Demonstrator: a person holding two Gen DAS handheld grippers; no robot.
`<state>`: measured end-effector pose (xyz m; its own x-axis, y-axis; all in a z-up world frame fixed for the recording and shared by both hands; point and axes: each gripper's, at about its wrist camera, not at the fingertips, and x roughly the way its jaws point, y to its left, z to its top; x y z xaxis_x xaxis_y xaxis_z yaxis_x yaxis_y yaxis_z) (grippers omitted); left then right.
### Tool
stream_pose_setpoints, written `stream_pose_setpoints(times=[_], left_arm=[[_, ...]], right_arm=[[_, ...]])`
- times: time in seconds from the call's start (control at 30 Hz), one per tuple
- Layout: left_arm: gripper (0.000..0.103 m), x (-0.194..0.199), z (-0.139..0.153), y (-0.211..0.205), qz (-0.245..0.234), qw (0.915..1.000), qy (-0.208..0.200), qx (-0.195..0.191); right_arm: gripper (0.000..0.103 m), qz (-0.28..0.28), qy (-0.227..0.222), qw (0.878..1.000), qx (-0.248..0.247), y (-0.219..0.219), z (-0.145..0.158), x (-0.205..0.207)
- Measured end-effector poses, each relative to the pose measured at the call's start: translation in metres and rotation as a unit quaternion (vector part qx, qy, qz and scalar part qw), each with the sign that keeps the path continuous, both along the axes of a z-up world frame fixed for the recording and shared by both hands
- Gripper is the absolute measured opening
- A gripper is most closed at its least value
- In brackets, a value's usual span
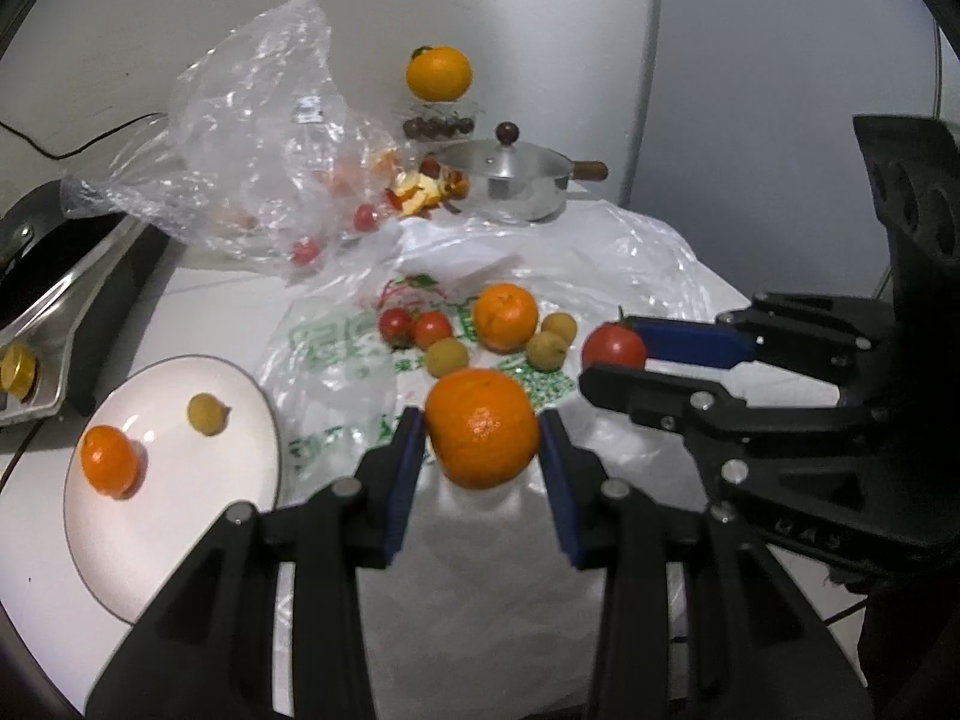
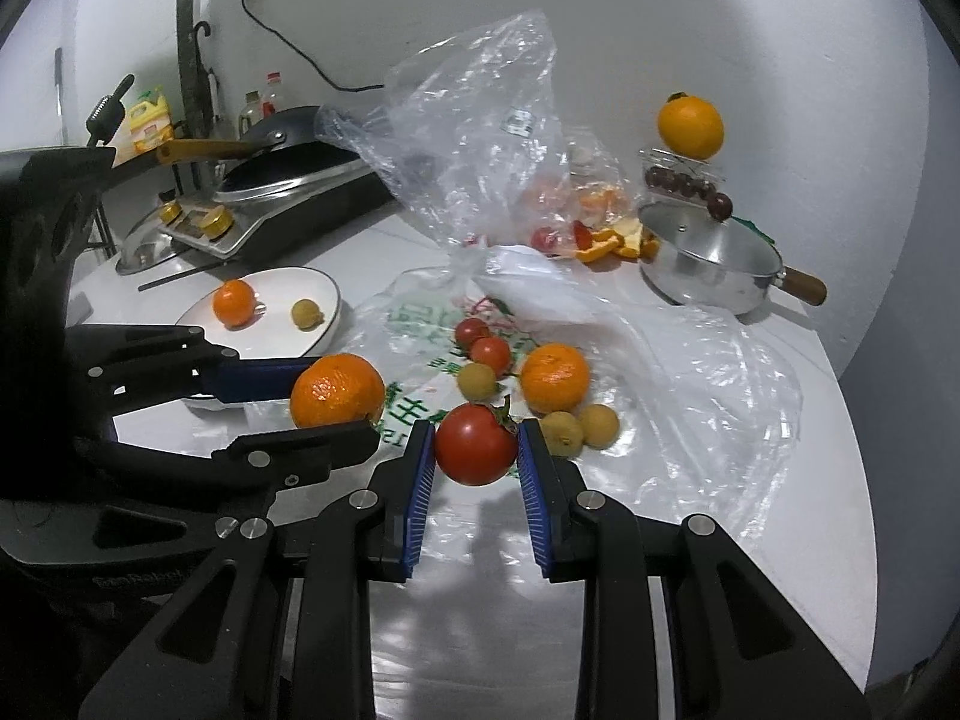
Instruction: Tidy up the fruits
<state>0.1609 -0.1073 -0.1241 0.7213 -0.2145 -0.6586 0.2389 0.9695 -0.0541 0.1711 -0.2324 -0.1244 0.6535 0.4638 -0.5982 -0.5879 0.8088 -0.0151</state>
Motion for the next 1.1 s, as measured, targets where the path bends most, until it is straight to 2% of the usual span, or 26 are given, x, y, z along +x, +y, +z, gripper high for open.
stream_pose_setpoints(times=[0.9,1.1], left_arm=[[0.039,-0.031,-0.004,0.094,0.066,0.9975,-0.013,-0.02],[0.039,-0.031,-0.001,0.109,0.075,0.9971,-0.01,-0.012]], right_arm=[[0.03,0.037,-0.011,0.999,-0.034,0.077,0.005,-0.017],[0.03,0.042,-0.012,0.999,-0.028,0.09,0.008,-0.014]])
